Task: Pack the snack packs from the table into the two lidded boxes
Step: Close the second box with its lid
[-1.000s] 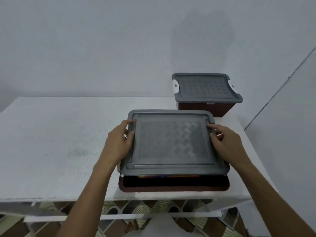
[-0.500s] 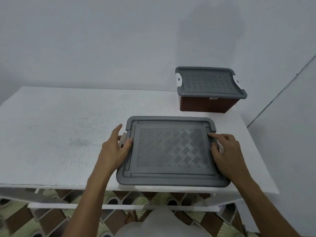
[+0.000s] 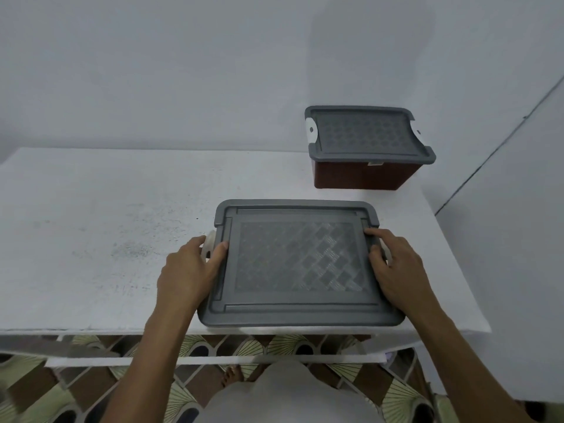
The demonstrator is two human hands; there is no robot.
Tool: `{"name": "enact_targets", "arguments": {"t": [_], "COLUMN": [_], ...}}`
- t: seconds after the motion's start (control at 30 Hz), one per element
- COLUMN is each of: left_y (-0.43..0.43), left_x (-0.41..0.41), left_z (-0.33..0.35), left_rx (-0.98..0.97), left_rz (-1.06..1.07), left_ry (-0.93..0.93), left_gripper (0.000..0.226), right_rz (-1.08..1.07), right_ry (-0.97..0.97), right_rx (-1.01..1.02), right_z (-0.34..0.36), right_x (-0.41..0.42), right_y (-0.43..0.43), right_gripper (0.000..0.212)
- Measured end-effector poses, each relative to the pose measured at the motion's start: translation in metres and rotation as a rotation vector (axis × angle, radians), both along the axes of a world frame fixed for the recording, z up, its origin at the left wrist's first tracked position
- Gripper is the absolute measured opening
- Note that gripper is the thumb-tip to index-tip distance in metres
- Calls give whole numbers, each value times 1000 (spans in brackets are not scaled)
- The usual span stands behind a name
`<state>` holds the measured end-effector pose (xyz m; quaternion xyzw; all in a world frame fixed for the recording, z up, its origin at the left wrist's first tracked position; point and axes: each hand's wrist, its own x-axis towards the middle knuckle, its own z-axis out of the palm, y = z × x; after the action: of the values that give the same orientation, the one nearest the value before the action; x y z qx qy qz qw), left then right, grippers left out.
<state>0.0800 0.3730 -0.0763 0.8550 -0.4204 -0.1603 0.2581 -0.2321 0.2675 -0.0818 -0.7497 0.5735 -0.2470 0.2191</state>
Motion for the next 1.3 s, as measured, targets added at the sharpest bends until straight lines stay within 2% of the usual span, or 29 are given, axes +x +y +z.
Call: {"name": "enact_targets", "arguments": {"t": [0.1,0.23,0.33,0.5,0.8,0.9,1.03,1.13,1.3], "left_y": [0,-1,-5,-12,-45,-44,-42,-44,-48], "left_x": [-6,-2,2,3,18,18,25,29,39], "left_z": [2,-1,-5,4,11,10,2,-1,-3], "left_rx": [-12,-14,-15,-119,-96,-114,-196,-160,-131], "left_rz": [16,60,18,-9,28,21,9,-20,-53], "left_ry": [-102,10,67,5,-74,47,280,353,382], "left_gripper": [55,54,49,31,39,42,27,34,44], "right_rz": [-3,-8,-16,-133,-212,-222,-279,-370,-342], "right_ry": [0,-14,-121,-284,-303,-281,-323,-425,-462], "right_rx": [-2,-1,60,116,30,8,46,133,134], "right_z": [0,4,10,11,18,20,19,15,10], "right_x": [3,6,8,13,43,45,44,41,40], "right_y": [1,1,3,-1,-16,-15,-11,-16,-19], "right_gripper": [33,34,39,45,50,53,57,44,24]}}
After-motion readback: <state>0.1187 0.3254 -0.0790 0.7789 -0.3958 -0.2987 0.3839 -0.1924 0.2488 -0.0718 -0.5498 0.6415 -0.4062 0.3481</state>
